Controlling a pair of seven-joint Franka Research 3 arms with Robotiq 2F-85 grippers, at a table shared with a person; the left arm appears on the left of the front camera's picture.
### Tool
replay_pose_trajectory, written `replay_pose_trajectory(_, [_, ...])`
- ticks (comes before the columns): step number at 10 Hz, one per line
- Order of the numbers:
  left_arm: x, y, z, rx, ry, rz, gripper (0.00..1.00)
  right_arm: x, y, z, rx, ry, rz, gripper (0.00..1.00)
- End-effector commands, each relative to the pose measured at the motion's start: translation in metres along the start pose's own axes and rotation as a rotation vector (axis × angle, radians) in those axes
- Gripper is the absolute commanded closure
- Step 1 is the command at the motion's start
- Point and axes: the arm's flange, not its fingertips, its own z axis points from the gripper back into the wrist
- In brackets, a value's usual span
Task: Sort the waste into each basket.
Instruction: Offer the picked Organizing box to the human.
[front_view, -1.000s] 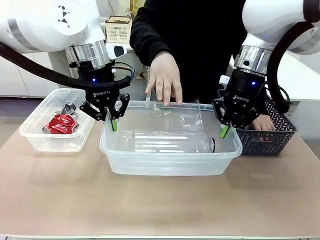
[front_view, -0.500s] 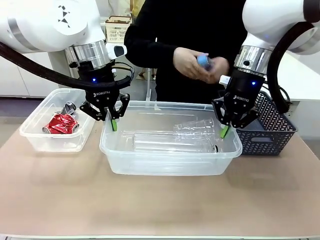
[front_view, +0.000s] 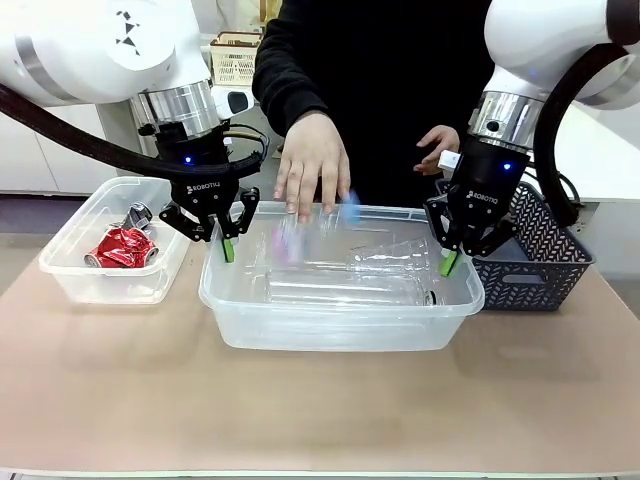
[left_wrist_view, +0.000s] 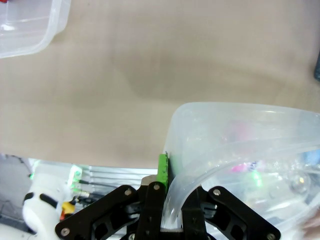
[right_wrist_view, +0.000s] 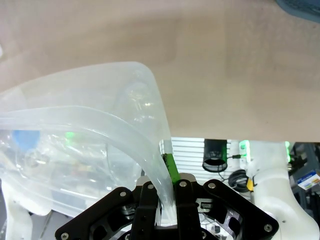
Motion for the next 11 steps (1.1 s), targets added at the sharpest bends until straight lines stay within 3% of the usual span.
replay_pose_trajectory(1, [0.0006, 0.0092, 0.0011, 0.001, -0.009, 0.036, 1.00, 0.0019, -0.0021, 0.0069, 0.025, 0.006, -0.028, 1.00])
replay_pose_trajectory(11, [0.0006, 0.0092, 0.0011, 0.001, -0.009, 0.036, 1.00, 0.0019, -0.0021, 0.0069, 0.025, 0.006, -0.028, 1.00])
